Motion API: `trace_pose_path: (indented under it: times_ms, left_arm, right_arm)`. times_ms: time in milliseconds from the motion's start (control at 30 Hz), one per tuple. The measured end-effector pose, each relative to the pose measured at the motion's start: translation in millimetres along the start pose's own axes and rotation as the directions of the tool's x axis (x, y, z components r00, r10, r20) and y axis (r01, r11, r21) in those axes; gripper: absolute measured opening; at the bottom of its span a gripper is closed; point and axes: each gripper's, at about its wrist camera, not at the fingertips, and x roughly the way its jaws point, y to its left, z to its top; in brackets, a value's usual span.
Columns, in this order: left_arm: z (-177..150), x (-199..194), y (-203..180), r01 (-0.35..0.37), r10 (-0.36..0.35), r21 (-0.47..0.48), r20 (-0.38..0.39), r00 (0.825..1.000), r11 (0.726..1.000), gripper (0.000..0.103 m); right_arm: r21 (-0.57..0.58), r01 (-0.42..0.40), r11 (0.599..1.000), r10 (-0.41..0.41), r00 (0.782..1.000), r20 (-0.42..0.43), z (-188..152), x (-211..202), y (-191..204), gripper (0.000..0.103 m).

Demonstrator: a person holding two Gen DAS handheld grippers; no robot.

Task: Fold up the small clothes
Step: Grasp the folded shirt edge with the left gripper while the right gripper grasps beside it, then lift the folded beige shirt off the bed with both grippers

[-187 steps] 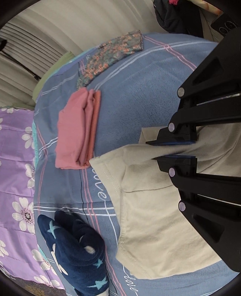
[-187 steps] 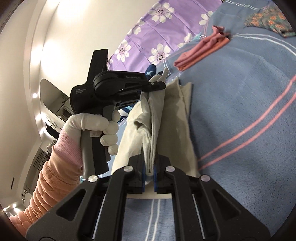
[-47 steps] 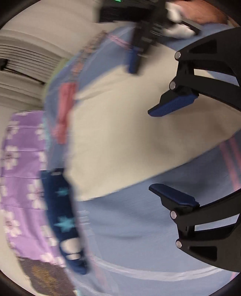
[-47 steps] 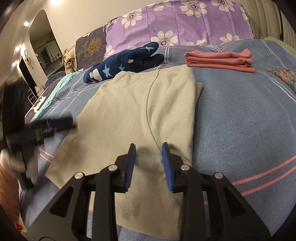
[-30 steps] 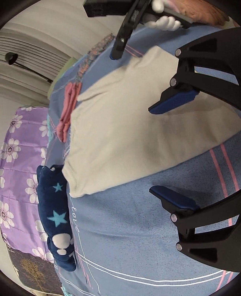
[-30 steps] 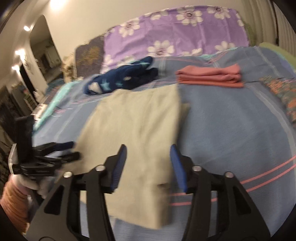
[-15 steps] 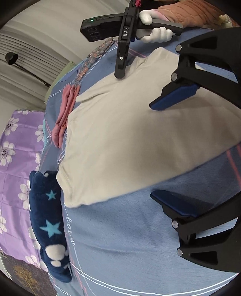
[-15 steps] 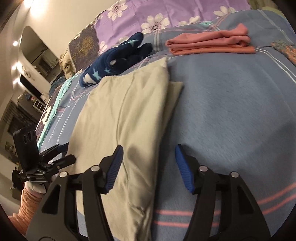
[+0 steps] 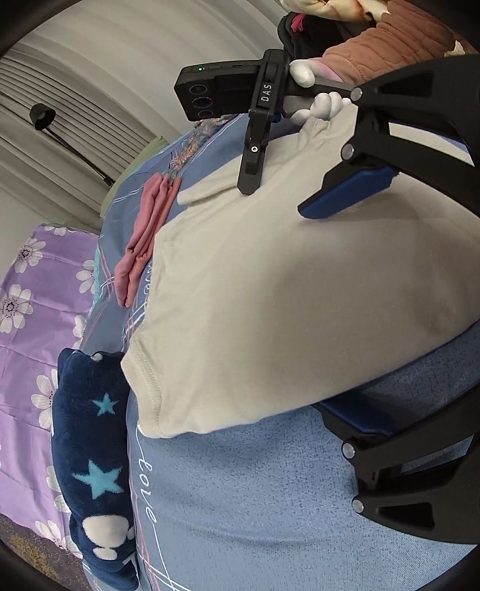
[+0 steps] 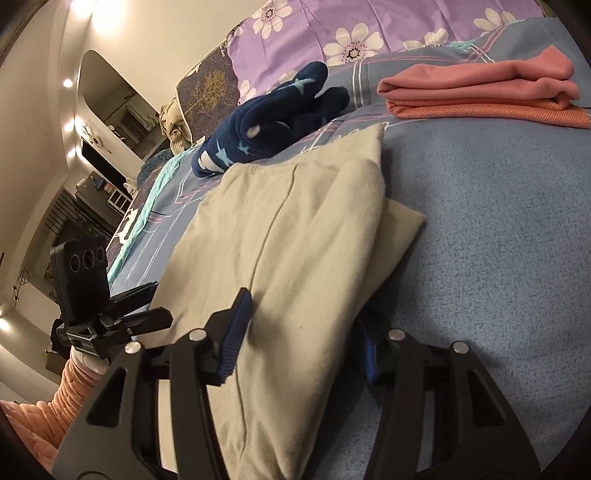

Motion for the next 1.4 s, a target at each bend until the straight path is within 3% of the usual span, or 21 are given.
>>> trace_pose_path:
  times_ms: [167,267,567,600,667,700,767,833,900,1033,1133,1400]
  left_arm:
    - [-1,-1,-1,-0.015,0.015,0.011,0.005,1.000,1.000,0.089]
    - [0,-1,-1,-0.032,0.032,0.010,0.012,0.999,0.999,0.082]
    - [3,3,-5,-0.093,0.093,0.037,0.003,0.996,0.995,0.078]
    - [4,4,-8,-0.112,0.112,0.049,0.002,0.994,0.992,0.076]
    - [5,4,-11,-0.126,0.125,0.062,0.007,0.992,0.990,0.069]
    - [5,2,-12,-0.131,0.130,0.062,0.013,0.991,0.989,0.059]
    - [6,-6,-15,-0.155,0.153,0.064,0.025,0.988,0.986,0.044]
    - [7,-16,-19,-0.167,0.165,0.068,0.040,0.985,0.984,0.028]
    - [10,-33,-27,-0.151,0.147,0.065,0.071,0.987,0.986,0.024]
    - [16,-60,-53,-0.160,0.143,0.126,0.131,0.981,0.979,0.022]
    - [22,-77,-79,-0.161,0.130,0.180,0.174,0.976,0.970,0.021]
    - [54,-94,-148,-0.194,0.107,0.317,0.270,0.957,0.928,0.021]
  right_arm:
    - [-0.003,-0.002,1.000,0.002,1.000,0.012,1,1,1,0.048]
    - [0.009,-0.022,1.000,0.022,0.999,0.028,-1,-5,-2,0.044]
    - [-0.002,0.010,1.000,-0.009,1.000,0.010,2,3,1,0.045]
    - [-0.003,0.020,1.000,-0.020,1.000,0.007,3,4,2,0.045]
    - [-0.019,0.078,0.997,-0.078,0.997,0.010,3,4,8,0.034]
    - [-0.029,0.117,0.993,-0.116,0.993,0.013,2,3,14,0.030]
    - [-0.056,0.213,0.975,-0.211,0.977,0.039,-2,-3,36,0.019]
    - [-0.142,0.314,0.939,-0.302,0.948,0.097,-7,-11,63,0.016]
    - [-0.222,0.374,0.901,-0.343,0.925,0.166,-14,-22,93,0.015]
    - [-0.265,0.423,0.867,-0.349,0.893,0.283,-23,-53,129,0.015]
    - [-0.273,0.466,0.842,-0.351,0.857,0.378,-28,-86,149,0.014]
    - [-0.231,0.551,0.802,-0.383,0.771,0.509,-27,-152,165,0.014]
